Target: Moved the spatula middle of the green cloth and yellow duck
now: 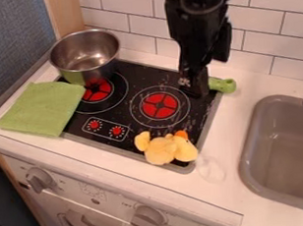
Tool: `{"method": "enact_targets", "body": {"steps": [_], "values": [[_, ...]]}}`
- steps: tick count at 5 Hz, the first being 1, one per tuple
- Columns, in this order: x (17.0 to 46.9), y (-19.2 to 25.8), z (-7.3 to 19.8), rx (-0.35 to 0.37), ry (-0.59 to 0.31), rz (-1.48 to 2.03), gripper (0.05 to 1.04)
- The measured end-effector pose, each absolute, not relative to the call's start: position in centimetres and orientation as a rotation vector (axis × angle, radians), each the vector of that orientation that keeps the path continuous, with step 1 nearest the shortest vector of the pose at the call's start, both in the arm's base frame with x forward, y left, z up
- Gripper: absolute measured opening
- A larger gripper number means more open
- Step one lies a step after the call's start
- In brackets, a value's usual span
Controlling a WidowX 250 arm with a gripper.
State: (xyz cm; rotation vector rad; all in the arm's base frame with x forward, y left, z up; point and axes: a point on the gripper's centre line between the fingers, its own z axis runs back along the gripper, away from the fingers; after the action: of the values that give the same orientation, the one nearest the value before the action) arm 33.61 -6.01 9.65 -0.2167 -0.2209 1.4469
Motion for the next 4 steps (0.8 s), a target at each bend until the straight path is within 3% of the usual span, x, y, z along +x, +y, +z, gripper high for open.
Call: {"method": "enact_targets", "body": {"steps": [2,4], "values": [[35.9,-5.6,6.1,-0.166,-0.221,1.576,1.001],[38.1,-4.7,4.9,-0.163,-0.2,1.612,1.001]]}}
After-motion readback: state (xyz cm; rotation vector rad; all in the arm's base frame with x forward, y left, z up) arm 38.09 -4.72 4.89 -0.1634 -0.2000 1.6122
